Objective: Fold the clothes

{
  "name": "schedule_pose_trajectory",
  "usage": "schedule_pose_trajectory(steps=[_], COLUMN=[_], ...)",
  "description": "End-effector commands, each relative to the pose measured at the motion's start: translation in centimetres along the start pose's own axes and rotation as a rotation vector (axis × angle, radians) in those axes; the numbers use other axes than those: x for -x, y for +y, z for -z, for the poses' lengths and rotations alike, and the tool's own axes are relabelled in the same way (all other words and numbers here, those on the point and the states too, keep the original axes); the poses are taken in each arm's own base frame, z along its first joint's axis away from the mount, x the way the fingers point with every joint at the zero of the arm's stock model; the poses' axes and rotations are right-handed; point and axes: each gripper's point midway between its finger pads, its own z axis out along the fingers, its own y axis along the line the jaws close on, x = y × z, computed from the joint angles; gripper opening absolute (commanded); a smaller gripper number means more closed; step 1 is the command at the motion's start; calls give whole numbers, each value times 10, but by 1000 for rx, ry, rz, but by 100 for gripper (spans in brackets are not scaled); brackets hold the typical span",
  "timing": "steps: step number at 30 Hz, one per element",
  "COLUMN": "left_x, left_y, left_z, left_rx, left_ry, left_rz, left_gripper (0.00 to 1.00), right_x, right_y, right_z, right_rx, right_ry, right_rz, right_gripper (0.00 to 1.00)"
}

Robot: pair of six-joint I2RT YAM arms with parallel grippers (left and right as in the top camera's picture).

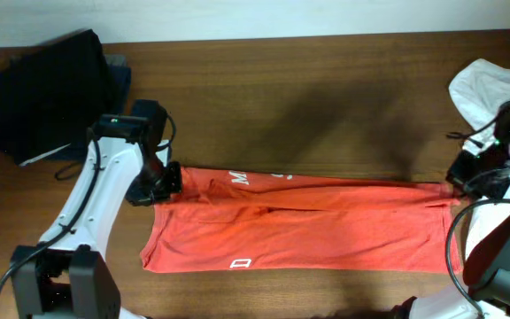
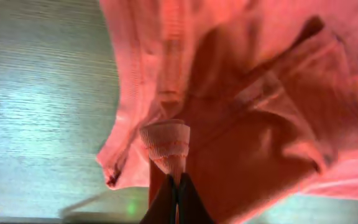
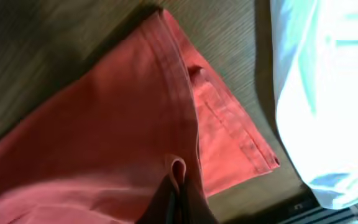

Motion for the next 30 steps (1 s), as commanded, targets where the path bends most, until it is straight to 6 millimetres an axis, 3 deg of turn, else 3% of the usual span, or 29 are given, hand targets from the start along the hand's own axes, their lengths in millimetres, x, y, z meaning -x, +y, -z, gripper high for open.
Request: schedule_pose_trajectory(steps=[1, 5, 9, 12, 20, 27, 28, 29, 30], left_x=[7, 3, -28, -52, -78, -82, -83, -86, -88], left_y=[29, 33, 38, 34, 30, 21, 22, 22, 19], left_z=[1, -2, -31, -49, -67, -66, -66, -65, -64], left_rx=[-21, -42, -21, -3, 28, -24, -21, -19, -37], left_ry=[-4, 19, 132, 206, 276, 299, 304, 314, 328], left_rz=[125, 153, 160, 130, 81, 90, 90, 91, 95], left_gripper=[1, 1, 1, 1, 1, 1, 1, 45, 99], right_x=[6, 2, -19, -32, -44, -45, -45, -45, -43], right_y=[-11, -27, -34, -63, -70, -68, -68, -68, -67], right_z=[17, 14, -14, -21, -31, -32, -32, -32, -30], right_rx=[191, 146, 99, -74, -168, -177, -177, -176, -170], right_ry=[-21, -4, 81, 117, 141, 145, 144, 145, 139], right_rz=[-49, -94, -126, -234, -256, -241, -241, -237, -237], right_gripper=[4, 4, 4, 4, 4, 4, 16, 70, 83])
